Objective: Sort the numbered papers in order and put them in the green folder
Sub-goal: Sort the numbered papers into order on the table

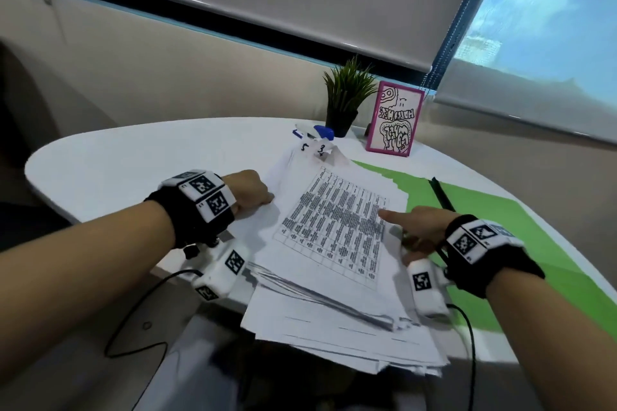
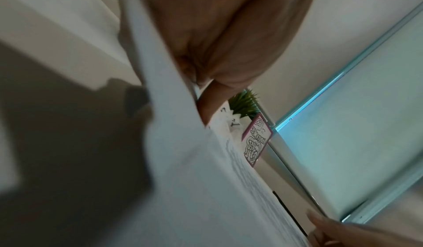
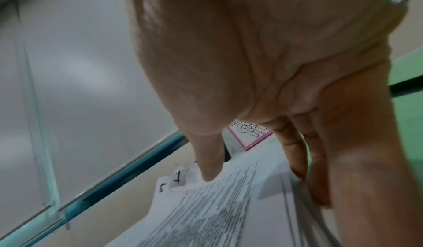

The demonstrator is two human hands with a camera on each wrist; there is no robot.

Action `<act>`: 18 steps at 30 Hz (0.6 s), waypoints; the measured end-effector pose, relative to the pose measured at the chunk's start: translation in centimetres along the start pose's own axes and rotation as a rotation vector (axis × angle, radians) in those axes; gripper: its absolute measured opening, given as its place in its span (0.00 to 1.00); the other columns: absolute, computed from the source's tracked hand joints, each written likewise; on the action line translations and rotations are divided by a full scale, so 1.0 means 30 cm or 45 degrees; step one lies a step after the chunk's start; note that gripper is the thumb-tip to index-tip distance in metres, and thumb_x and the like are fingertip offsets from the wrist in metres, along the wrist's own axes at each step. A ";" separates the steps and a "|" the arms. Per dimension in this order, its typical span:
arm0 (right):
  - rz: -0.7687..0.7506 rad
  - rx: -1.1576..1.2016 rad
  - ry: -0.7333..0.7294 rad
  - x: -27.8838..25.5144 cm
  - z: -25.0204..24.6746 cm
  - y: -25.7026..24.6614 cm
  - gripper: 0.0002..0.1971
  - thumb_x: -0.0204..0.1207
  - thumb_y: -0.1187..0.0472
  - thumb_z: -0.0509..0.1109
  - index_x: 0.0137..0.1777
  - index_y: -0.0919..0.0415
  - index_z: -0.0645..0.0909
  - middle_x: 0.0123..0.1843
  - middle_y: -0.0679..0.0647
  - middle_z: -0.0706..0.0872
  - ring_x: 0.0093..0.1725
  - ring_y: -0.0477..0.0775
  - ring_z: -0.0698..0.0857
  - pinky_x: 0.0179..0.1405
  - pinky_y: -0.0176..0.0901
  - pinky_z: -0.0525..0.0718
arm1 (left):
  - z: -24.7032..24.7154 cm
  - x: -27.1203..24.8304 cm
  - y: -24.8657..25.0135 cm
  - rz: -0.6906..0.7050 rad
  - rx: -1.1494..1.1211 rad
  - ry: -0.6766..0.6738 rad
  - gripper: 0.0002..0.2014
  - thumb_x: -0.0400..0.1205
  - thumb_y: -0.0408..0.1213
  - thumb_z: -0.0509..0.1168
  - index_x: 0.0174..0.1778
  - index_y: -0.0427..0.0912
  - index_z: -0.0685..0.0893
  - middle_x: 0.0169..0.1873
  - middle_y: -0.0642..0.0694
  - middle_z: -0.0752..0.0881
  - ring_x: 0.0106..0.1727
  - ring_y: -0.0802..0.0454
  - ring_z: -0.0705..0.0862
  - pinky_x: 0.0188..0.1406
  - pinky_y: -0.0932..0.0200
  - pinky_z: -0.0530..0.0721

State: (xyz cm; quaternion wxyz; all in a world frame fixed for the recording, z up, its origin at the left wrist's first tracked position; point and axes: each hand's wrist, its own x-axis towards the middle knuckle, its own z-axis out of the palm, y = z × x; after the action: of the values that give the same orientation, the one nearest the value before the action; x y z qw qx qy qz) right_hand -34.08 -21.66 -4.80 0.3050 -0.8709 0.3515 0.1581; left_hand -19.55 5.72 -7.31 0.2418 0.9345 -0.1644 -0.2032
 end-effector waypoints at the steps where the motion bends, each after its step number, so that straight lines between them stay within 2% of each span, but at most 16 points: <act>1: -0.024 0.037 -0.022 -0.011 0.012 -0.013 0.32 0.73 0.34 0.69 0.45 0.69 0.78 0.40 0.64 0.86 0.43 0.67 0.89 0.56 0.57 0.86 | 0.001 -0.022 0.002 0.004 -0.065 -0.013 0.36 0.89 0.49 0.51 0.13 0.37 0.75 0.16 0.42 0.78 0.25 0.46 0.76 0.39 0.60 0.74; 2: -0.036 0.074 -0.053 -0.016 0.019 -0.026 0.32 0.72 0.35 0.71 0.47 0.70 0.78 0.39 0.63 0.86 0.42 0.67 0.90 0.56 0.57 0.88 | -0.004 -0.035 0.008 0.001 -0.176 -0.048 0.41 0.89 0.54 0.47 0.09 0.39 0.70 0.09 0.45 0.72 0.20 0.47 0.72 0.35 0.60 0.74; 3: -0.047 0.127 -0.082 -0.021 0.024 -0.034 0.31 0.73 0.37 0.72 0.48 0.70 0.78 0.36 0.60 0.86 0.38 0.65 0.91 0.50 0.54 0.91 | -0.013 -0.042 0.015 0.001 -0.282 -0.075 0.41 0.86 0.62 0.46 0.10 0.40 0.67 0.07 0.46 0.69 0.16 0.48 0.69 0.29 0.61 0.71; 5: -0.066 0.240 -0.141 -0.036 0.028 -0.049 0.27 0.74 0.41 0.72 0.48 0.70 0.76 0.30 0.57 0.84 0.28 0.59 0.89 0.30 0.45 0.90 | -0.021 -0.048 0.028 -0.044 -0.353 -0.135 0.37 0.78 0.71 0.55 0.16 0.40 0.68 0.09 0.47 0.70 0.12 0.51 0.69 0.21 0.63 0.68; 6: -0.078 0.262 -0.155 -0.043 0.030 -0.056 0.26 0.75 0.41 0.72 0.47 0.69 0.77 0.30 0.57 0.83 0.27 0.58 0.88 0.26 0.42 0.88 | -0.016 -0.046 0.036 -0.056 -0.322 -0.109 0.34 0.74 0.70 0.63 0.21 0.39 0.75 0.12 0.44 0.75 0.14 0.52 0.74 0.22 0.65 0.70; 7: -0.088 0.248 -0.163 -0.048 0.033 -0.058 0.26 0.75 0.41 0.71 0.45 0.69 0.77 0.30 0.58 0.83 0.27 0.58 0.88 0.26 0.42 0.87 | -0.003 -0.038 0.037 -0.056 -0.302 -0.066 0.30 0.71 0.66 0.71 0.29 0.37 0.82 0.21 0.40 0.84 0.22 0.51 0.84 0.27 0.65 0.76; 8: -0.101 0.239 -0.157 -0.052 0.035 -0.059 0.25 0.76 0.42 0.71 0.44 0.69 0.78 0.32 0.59 0.83 0.27 0.57 0.87 0.26 0.41 0.86 | 0.014 -0.033 0.038 -0.056 -0.307 -0.023 0.29 0.68 0.61 0.77 0.40 0.33 0.86 0.33 0.35 0.89 0.35 0.46 0.89 0.36 0.62 0.79; 9: -0.109 0.243 -0.143 -0.054 0.034 -0.055 0.24 0.77 0.43 0.71 0.45 0.69 0.78 0.34 0.60 0.83 0.27 0.56 0.87 0.25 0.40 0.85 | 0.032 -0.030 0.041 -0.053 -0.339 0.022 0.29 0.65 0.55 0.81 0.46 0.32 0.86 0.41 0.32 0.89 0.43 0.41 0.89 0.40 0.59 0.80; 10: -0.107 0.268 -0.126 -0.055 0.028 -0.049 0.24 0.78 0.44 0.70 0.47 0.70 0.78 0.36 0.60 0.83 0.27 0.55 0.86 0.24 0.39 0.84 | 0.042 -0.018 0.038 -0.043 -0.396 0.072 0.26 0.63 0.50 0.83 0.43 0.33 0.85 0.41 0.33 0.89 0.44 0.40 0.87 0.42 0.56 0.82; 13: -0.083 0.328 -0.031 -0.048 0.011 -0.006 0.24 0.78 0.45 0.71 0.50 0.72 0.78 0.37 0.61 0.84 0.30 0.57 0.86 0.32 0.46 0.89 | 0.009 -0.003 0.033 0.009 -0.621 0.172 0.21 0.58 0.35 0.86 0.37 0.31 0.83 0.42 0.36 0.90 0.45 0.38 0.87 0.55 0.43 0.87; 15: -0.038 0.227 0.111 -0.032 0.001 0.029 0.26 0.78 0.43 0.70 0.48 0.72 0.80 0.37 0.61 0.85 0.32 0.59 0.84 0.42 0.54 0.90 | -0.054 -0.006 0.031 0.119 -0.748 0.177 0.19 0.58 0.28 0.83 0.41 0.27 0.86 0.41 0.33 0.91 0.46 0.35 0.90 0.55 0.35 0.87; 16: -0.014 0.169 0.168 -0.020 -0.003 0.044 0.29 0.77 0.40 0.69 0.49 0.73 0.80 0.37 0.61 0.85 0.33 0.59 0.84 0.48 0.58 0.90 | -0.089 -0.018 0.035 0.186 -0.781 0.181 0.19 0.60 0.26 0.82 0.44 0.27 0.87 0.41 0.32 0.91 0.46 0.34 0.90 0.53 0.36 0.88; 18: 0.001 0.123 0.215 -0.003 -0.008 0.052 0.37 0.74 0.32 0.66 0.54 0.72 0.79 0.40 0.60 0.86 0.36 0.59 0.84 0.55 0.61 0.89 | -0.151 -0.051 0.048 0.352 -0.957 0.173 0.18 0.67 0.18 0.76 0.52 0.25 0.84 0.46 0.31 0.90 0.50 0.34 0.90 0.49 0.46 0.90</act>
State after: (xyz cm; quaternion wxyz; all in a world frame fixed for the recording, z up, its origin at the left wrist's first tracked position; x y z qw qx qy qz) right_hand -35.24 -22.65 -5.21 0.3159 -0.8652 0.3836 0.0672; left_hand -19.10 6.89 -2.48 0.6019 0.7614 -0.1865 -0.1526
